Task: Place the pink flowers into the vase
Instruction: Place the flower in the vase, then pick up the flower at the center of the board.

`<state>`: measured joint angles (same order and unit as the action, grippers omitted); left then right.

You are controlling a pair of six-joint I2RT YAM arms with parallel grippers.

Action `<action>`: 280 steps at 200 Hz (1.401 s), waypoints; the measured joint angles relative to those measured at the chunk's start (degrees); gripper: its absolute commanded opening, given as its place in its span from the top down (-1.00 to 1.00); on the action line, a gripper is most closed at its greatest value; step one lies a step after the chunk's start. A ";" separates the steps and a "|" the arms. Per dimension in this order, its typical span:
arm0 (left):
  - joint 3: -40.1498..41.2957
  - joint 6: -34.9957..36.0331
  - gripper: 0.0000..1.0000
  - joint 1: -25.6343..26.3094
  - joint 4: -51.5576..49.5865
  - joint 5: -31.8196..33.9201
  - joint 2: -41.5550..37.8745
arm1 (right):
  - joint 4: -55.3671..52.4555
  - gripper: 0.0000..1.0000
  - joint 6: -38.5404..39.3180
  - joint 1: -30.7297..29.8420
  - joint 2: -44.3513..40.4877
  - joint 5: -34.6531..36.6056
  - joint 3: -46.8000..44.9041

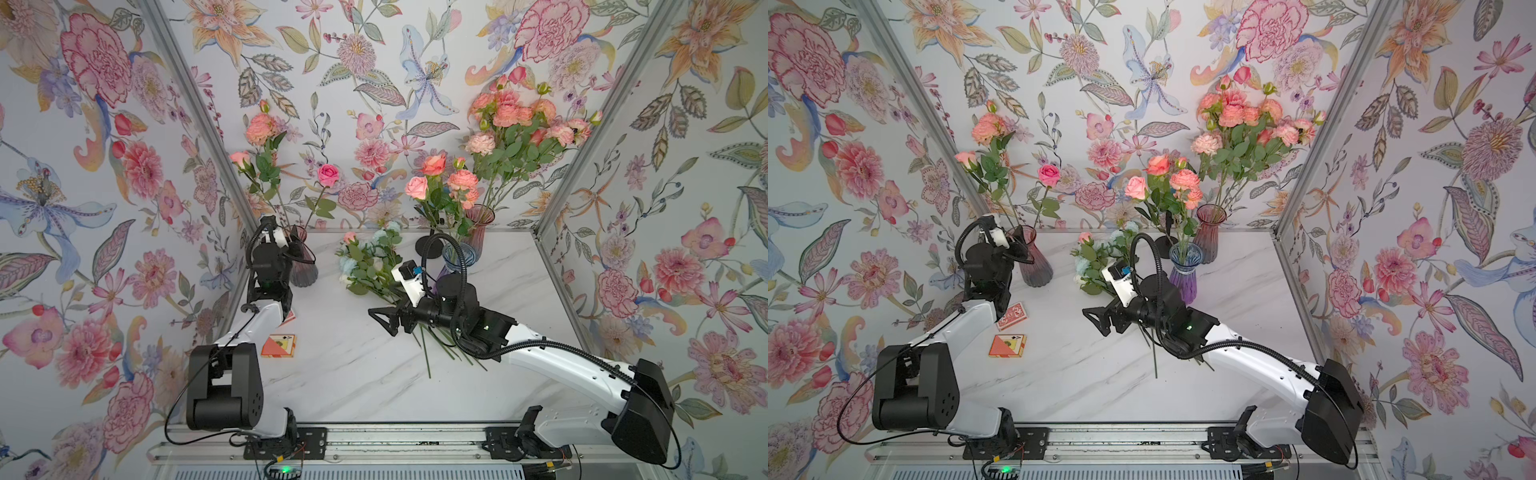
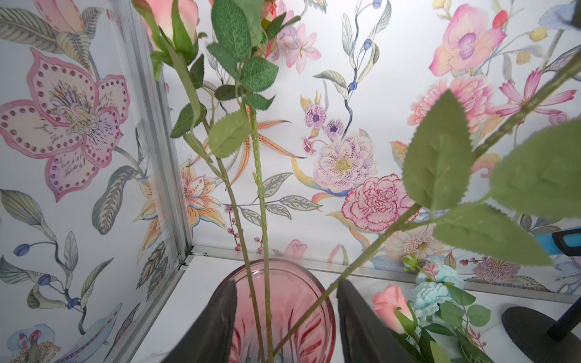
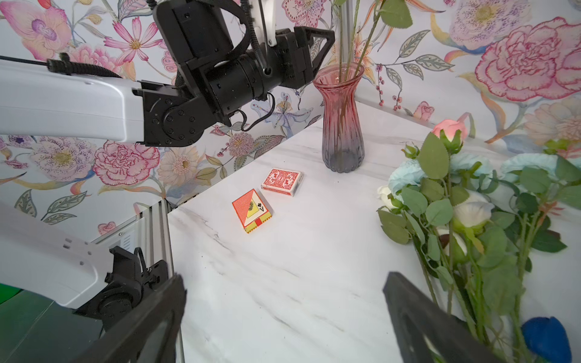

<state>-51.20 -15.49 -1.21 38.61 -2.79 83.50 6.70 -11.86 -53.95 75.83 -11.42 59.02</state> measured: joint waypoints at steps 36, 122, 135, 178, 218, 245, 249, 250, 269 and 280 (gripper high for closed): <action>2.93 -1.25 -0.16 0.02 -0.37 -0.07 -6.01 | -0.72 -0.99 0.00 -0.13 1.38 2.97 0.00; 4.13 -2.47 -0.97 17.51 -7.78 -0.15 -22.34 | -8.76 -0.99 -3.13 5.18 15.17 9.53 1.18; 5.11 -2.34 -0.99 18.53 -9.05 -0.44 -23.61 | -9.53 -0.92 -3.74 6.29 16.24 9.51 1.18; 12.28 1.25 -0.99 23.61 -10.12 1.73 -25.18 | -9.94 -0.69 -5.22 8.09 20.09 9.29 1.22; 13.53 5.86 -1.00 31.21 -10.51 4.46 -24.37 | -10.36 -0.32 -6.14 8.41 24.98 8.50 2.58; 13.57 7.85 -0.99 33.88 -10.49 5.81 -24.37 | -10.45 -0.26 -6.47 8.94 26.71 8.24 3.04; 13.57 8.07 -1.00 34.12 -10.49 6.01 -24.37 | -10.51 -0.26 -6.49 9.05 26.75 8.26 3.04; 13.57 8.09 -1.00 34.14 -10.49 6.03 -24.37 | -10.51 -0.26 -6.49 9.05 26.75 8.26 3.04; 13.57 8.52 -1.00 34.60 -10.47 6.29 -24.37 | -10.36 -0.24 -6.49 9.11 26.75 8.52 2.84; 13.57 8.68 -0.99 34.62 -10.47 6.27 -24.37 | -10.32 -0.20 -6.45 9.11 26.75 8.90 2.32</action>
<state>-37.63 -6.81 33.41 28.14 3.49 59.13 -3.62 -18.31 -44.84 102.59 -2.52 61.34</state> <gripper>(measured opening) 0.997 0.617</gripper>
